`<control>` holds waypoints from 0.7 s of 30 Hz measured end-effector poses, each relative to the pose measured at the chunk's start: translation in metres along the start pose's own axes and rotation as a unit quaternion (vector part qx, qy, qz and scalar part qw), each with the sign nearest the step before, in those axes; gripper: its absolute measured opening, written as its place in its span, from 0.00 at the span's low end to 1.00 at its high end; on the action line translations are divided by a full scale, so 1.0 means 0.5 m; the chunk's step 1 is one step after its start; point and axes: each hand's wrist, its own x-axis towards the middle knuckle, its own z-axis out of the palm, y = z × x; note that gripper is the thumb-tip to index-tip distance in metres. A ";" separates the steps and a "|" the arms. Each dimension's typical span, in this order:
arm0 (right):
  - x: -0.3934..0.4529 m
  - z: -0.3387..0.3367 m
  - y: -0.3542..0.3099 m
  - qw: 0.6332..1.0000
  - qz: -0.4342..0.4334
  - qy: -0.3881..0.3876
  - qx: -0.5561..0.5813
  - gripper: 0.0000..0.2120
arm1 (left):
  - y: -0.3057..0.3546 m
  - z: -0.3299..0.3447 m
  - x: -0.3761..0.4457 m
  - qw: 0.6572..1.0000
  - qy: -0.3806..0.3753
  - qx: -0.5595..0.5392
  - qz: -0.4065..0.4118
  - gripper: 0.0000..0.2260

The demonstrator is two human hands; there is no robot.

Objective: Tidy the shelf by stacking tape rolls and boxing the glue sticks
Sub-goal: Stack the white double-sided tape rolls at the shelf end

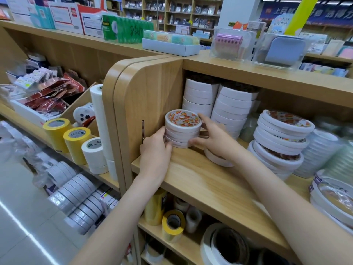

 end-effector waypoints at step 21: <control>0.008 -0.004 0.015 0.999 0.023 0.036 0.017 0.36 | 0.011 0.002 0.021 0.998 -0.020 -0.033 -0.049 0.22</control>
